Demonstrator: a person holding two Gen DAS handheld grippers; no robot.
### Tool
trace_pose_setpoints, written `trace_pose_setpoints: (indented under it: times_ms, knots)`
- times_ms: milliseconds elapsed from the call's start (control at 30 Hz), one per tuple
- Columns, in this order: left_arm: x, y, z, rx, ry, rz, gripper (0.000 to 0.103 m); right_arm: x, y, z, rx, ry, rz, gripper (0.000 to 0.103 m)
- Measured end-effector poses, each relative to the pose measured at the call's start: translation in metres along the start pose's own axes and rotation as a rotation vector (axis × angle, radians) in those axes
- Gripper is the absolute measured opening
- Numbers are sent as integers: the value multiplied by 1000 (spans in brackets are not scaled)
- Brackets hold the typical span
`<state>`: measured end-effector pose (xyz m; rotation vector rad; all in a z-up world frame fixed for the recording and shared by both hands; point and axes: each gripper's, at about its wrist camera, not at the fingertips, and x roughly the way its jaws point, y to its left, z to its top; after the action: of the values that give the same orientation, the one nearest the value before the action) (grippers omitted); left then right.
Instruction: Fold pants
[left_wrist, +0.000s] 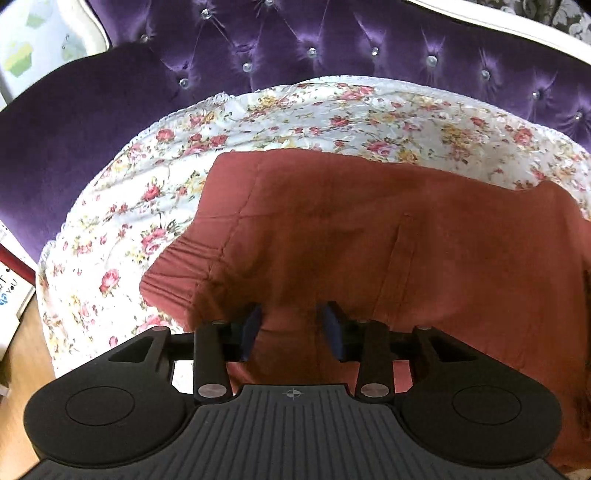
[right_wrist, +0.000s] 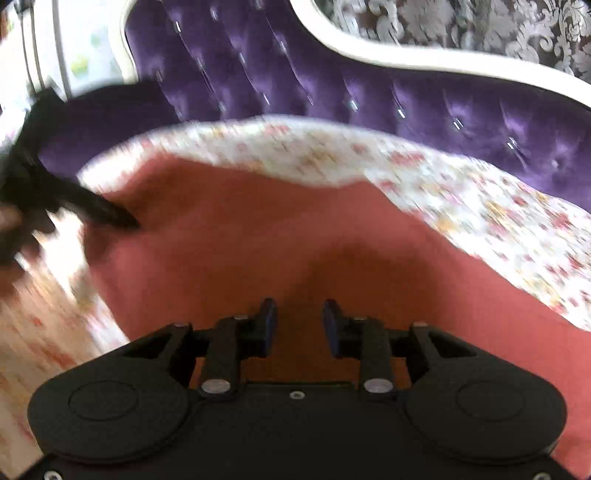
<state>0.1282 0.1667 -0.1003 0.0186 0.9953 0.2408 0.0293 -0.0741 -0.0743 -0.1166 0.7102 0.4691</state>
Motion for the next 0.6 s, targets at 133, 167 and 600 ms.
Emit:
trace_pose_setpoints:
  times_ms: [133, 167, 600]
  knots:
    - [7, 4, 5, -39, 11, -24, 38, 11, 39, 15, -78, -11, 17, 41]
    - [7, 6, 6, -40, 12, -31, 39, 17, 44, 17, -91, -1, 21, 40]
    - [-26, 67, -13, -190, -135, -227, 43, 51, 42, 13, -89, 154, -19, 54]
